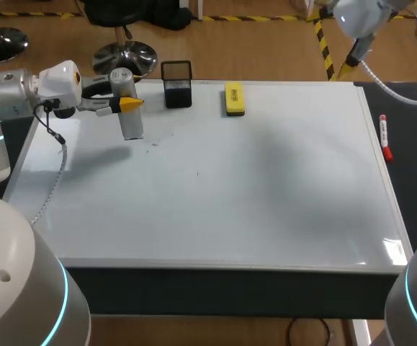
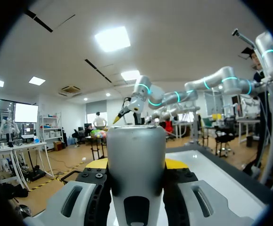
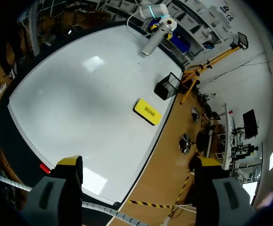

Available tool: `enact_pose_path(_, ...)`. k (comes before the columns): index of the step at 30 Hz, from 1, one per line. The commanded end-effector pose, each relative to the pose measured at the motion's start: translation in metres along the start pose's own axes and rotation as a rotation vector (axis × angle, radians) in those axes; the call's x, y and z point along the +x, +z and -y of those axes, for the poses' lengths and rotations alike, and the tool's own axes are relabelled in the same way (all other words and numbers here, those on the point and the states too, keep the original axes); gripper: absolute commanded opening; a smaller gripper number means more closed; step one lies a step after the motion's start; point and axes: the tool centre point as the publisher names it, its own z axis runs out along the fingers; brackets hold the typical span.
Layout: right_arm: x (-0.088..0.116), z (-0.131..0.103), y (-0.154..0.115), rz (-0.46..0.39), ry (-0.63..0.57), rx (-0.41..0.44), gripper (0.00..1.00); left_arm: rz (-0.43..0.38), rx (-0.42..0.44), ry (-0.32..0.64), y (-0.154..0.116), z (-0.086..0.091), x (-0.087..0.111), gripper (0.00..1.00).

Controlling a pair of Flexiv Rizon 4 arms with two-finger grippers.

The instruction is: Pick up the inspection probe, press it on each red-marked spot on the whiteboard one by one, put down the probe, pick up the eraser, and wipe off all the red marks.

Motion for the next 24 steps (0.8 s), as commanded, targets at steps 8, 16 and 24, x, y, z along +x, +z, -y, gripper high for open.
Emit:
enact_pose_path(8,0.000,0.000,-0.001,-0.005,-0.002,0.001,1.00,-0.014,0.022,0.010,0.009,-0.002,-0.013,0.00)
enact_pose_path(16,0.000,0.000,-0.001,-0.005,-0.002,0.001,1.00,-0.127,0.052,0.149,0.048,0.031,-0.065,0.00)
enact_pose_path(24,0.000,0.000,-0.001,-0.005,-0.002,0.001,1.00,-0.234,0.075,0.247,0.074,0.078,-0.097,0.00)
